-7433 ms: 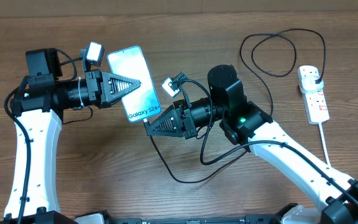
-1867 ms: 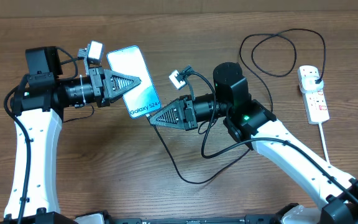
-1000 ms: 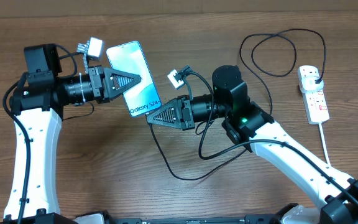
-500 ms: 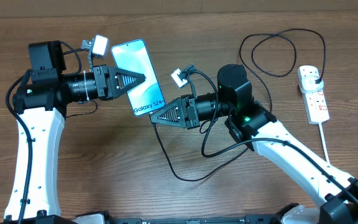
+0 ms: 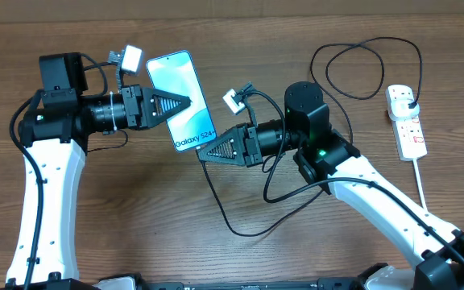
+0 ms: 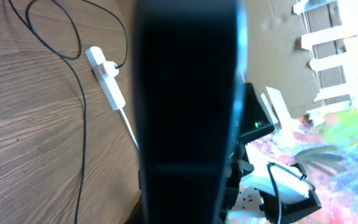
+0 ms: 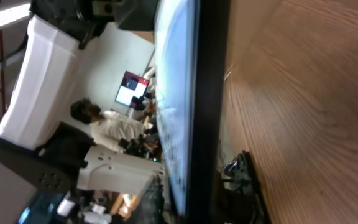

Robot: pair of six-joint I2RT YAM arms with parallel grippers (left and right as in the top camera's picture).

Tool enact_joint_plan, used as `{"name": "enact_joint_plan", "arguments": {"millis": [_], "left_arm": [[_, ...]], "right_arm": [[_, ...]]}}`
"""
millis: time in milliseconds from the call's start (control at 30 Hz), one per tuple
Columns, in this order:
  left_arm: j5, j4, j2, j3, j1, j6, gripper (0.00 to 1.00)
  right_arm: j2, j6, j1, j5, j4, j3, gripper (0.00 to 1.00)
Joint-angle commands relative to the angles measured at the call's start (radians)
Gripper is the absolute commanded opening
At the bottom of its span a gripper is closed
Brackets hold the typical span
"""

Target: Plug charger to phone and switch on socket

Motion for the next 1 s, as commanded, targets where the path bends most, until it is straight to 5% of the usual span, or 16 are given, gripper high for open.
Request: {"name": "enact_joint_plan", "arguments": {"millis": [0,100,200,567,967], "left_arm": [[0.147,-0.055,-0.021,-0.030,-0.108,0.012,0.04],[0.147,-0.055,-0.021,-0.030,-0.108,0.012,0.04],[0.139,-0.055,-0.021,-0.030,-0.108,0.013,0.04],[0.114,-0.052,-0.021,-0.030,-0.108,0.050,0.04],[0.113,-0.052,-0.021,-0.030,-0.113,0.080,0.04]], "right_arm": [[-0.005,0.000,-0.065,0.180,0.058,0.051,0.35],[-0.005,-0.003,-0.071,0.128,0.057,0.051,0.82],[-0.005,-0.033,-0.077,0.074,0.042,0.051,1.00],[-0.005,-0.267,-0.138,0.051,-0.367,0.050,1.00],[-0.005,-0.449,-0.132,-0.132,-0.520,0.049,1.00]]}}
